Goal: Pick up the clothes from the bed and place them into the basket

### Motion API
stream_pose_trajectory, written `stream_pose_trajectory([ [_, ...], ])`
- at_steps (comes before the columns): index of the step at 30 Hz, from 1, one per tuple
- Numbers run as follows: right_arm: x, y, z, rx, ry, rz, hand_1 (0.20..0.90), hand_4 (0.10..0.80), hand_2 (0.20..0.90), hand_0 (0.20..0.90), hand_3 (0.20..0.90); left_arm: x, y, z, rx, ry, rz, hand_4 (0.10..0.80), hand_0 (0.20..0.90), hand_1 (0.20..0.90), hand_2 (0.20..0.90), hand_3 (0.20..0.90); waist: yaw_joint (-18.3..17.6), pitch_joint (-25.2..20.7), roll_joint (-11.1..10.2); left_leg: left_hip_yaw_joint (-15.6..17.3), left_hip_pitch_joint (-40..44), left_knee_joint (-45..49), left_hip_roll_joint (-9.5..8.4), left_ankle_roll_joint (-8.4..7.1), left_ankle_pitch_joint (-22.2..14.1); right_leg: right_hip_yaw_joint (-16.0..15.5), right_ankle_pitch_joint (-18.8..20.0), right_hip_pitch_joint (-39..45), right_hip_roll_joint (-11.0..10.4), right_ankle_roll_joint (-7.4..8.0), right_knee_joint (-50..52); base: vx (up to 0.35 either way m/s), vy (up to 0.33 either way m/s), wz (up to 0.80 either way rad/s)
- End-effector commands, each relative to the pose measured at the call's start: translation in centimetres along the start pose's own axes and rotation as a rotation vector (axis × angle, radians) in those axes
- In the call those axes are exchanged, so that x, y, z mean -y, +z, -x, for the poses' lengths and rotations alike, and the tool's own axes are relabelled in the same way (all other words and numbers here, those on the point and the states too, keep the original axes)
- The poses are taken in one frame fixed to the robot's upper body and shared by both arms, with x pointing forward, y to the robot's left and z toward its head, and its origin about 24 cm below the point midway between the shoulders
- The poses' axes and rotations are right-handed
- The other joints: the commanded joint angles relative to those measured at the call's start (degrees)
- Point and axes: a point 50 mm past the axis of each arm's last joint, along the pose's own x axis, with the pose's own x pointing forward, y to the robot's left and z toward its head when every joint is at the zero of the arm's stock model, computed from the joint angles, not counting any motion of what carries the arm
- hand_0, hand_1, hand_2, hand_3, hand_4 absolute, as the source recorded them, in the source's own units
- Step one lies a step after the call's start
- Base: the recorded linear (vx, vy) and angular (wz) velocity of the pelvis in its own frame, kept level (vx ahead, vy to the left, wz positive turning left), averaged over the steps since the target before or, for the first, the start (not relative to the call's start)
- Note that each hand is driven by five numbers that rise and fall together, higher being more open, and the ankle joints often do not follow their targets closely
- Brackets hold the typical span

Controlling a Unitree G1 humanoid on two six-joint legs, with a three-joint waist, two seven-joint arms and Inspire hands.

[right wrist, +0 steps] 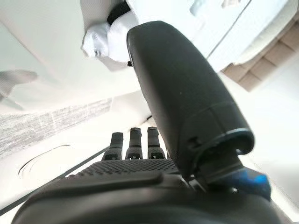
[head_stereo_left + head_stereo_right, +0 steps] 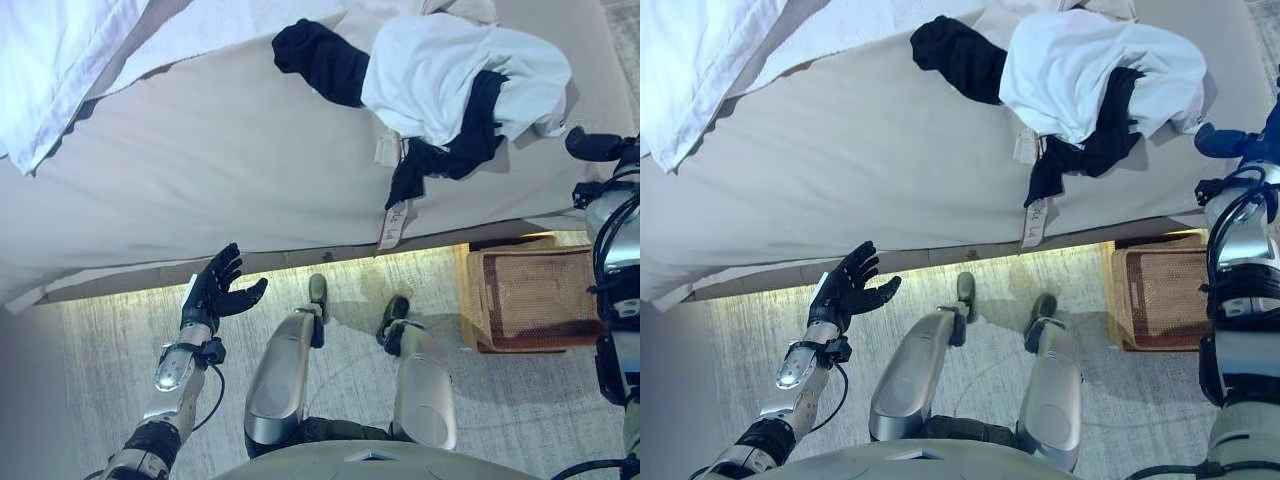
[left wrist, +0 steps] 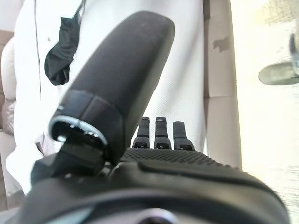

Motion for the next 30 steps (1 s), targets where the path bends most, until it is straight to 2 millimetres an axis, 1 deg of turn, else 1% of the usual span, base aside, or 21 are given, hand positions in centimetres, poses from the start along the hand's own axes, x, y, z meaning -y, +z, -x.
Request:
stream_pose_trajectory([
  [1,4.9,4.8,-2.9,0.136,-0.134,0.053,0.900,0.800,0.900,0.900,0.900,-0.4,1.5,0.5,0.094,-0.034,-0.044,0.800,0.900,0.900,0.900,0.900,1.41,-2.27,1.48,-2.45,-2.61,2.58,1.33,-2.50,-2.97,-2.28,-2.64,-1.74,0.05,-1.22,6.04,0.040,-0.075,0.01],
  [2,5.0,4.9,-3.1,0.134,-0.136,0.067,0.900,0.800,0.900,0.900,0.900,-0.4,1.4,0.6,0.094,-0.039,-0.044,0.800,0.900,0.900,0.900,0.900,1.54,-2.27,1.45,-2.92,-2.72,3.66,0.99,-2.88,-4.64,-1.55,-4.51,-2.01,-0.02,-0.84,7.53,-0.045,-0.071,0.02],
  [3,5.3,5.4,-3.4,0.132,-0.142,0.085,0.900,0.800,0.900,0.900,0.900,-0.3,1.7,0.5,0.105,-0.044,-0.042,0.800,0.900,0.900,0.900,0.900,1.76,-2.27,1.88,-2.68,-4.89,4.13,1.05,-2.43,-3.18,-2.31,-3.45,-4.06,-0.16,-1.77,8.32,0.039,-0.116,0.05],
  [4,5.6,5.7,-3.7,0.121,-0.145,0.110,0.900,0.800,0.900,0.900,0.900,-0.4,1.8,0.6,0.107,-0.051,-0.044,0.800,0.900,0.900,0.900,0.900,1.94,-2.27,1.90,-3.10,-5.62,5.75,0.76,-2.82,-5.02,-1.58,-5.70,-5.07,-0.25,-1.50,10.72,-0.030,-0.103,0.06],
  [6,5.7,5.9,-3.8,0.117,-0.146,0.117,0.900,0.800,0.900,0.900,0.900,-0.4,1.9,0.6,0.110,-0.053,-0.044,0.800,0.900,0.900,0.900,0.900,1.97,-2.27,1.98,-3.09,-6.31,6.21,0.74,-2.82,-5.11,-1.54,-5.96,-5.85,-0.32,-1.62,11.45,0.014,-0.082,0.06],
  [8,6.2,6.3,-4.2,0.092,-0.151,0.146,0.900,0.800,0.900,0.900,0.900,-0.6,2.1,0.7,0.121,-0.057,-0.043,0.800,0.900,0.900,0.900,0.900,2.28,-2.27,2.29,-3.18,-9.01,7.71,0.70,-2.82,-5.27,-1.46,-6.69,-8.61,-0.26,-2.08,13.64,-0.050,-0.104,0.01],
  [10,6.4,6.3,-4.5,0.061,-0.142,0.168,0.900,0.800,0.900,0.900,0.900,-0.7,2.2,0.8,0.124,-0.059,-0.037,0.800,0.900,0.900,0.900,0.900,2.37,-2.27,2.47,-3.12,-10.43,8.45,0.90,-2.85,-5.32,-1.42,-7.19,-10.19,-0.15,-2.41,14.98,-0.034,-0.082,0.01],
  [14,7.0,5.5,-4.7,0.006,-0.134,0.186,0.900,0.800,0.900,0.900,0.900,-0.7,2.4,1.0,0.132,-0.076,-0.046,0.800,0.900,0.900,0.900,0.900,2.75,-2.27,2.71,-3.49,-12.44,9.00,1.29,-2.85,-5.08,-1.41,-7.61,-12.03,0.10,-2.77,16.05,-0.030,-0.094,0.03],
  [18,7.5,5.6,-4.9,-0.009,-0.140,0.205,0.900,0.800,0.900,0.900,0.900,-0.8,2.5,1.1,0.137,-0.079,-0.046,0.800,0.900,0.900,0.900,0.900,2.91,-2.27,2.95,-3.59,-13.25,8.85,1.69,-3.04,-4.67,-1.35,-7.84,-13.00,0.22,-2.87,16.54,-0.025,-0.055,-0.01],
  [20,8.1,5.6,-5.1,-0.014,-0.160,0.227,0.900,0.800,0.900,0.900,0.900,-1.0,2.9,1.0,0.147,-0.079,-0.048,0.800,0.900,0.900,0.900,0.900,3.01,-2.27,3.14,-3.55,-13.89,8.79,2.01,-3.16,-4.37,-1.37,-8.01,-13.60,0.30,-2.87,16.85,-0.026,-0.071,0.00],
  [24,9.2,6.0,-5.3,-0.017,-0.207,0.217,0.900,0.800,0.900,0.900,0.900,-1.5,3.6,1.1,0.168,-0.067,-0.043,0.800,0.900,0.900,0.900,0.900,3.18,-2.27,3.19,-3.55,-15.28,9.48,2.28,-3.12,-4.34,-1.53,-8.24,-14.95,0.25,-2.99,17.92,-0.032,-0.089,-0.04],
  [27,9.9,6.5,-5.4,-0.016,-0.246,0.205,0.900,0.800,0.900,0.900,0.900,-1.7,3.8,1.2,0.165,-0.061,-0.043,0.800,0.900,0.900,0.900,0.900,3.36,-2.27,3.25,-3.60,-16.22,10.33,2.47,-3.25,-4.44,-1.66,-8.54,-15.81,0.20,-3.14,19.00,-0.020,-0.096,0.00],
  [30,10.7,7.6,-5.6,0.028,-0.274,0.133,0.900,0.800,0.900,0.900,0.900,-2.0,3.8,1.4,0.163,-0.062,-0.045,0.800,0.900,0.900,0.900,0.900,3.63,-2.27,3.29,-4.03,-17.38,11.17,2.46,-3.39,-4.50,-1.61,-8.93,-16.68,0.42,-3.46,19.87,-0.017,-0.064,0.03],
])
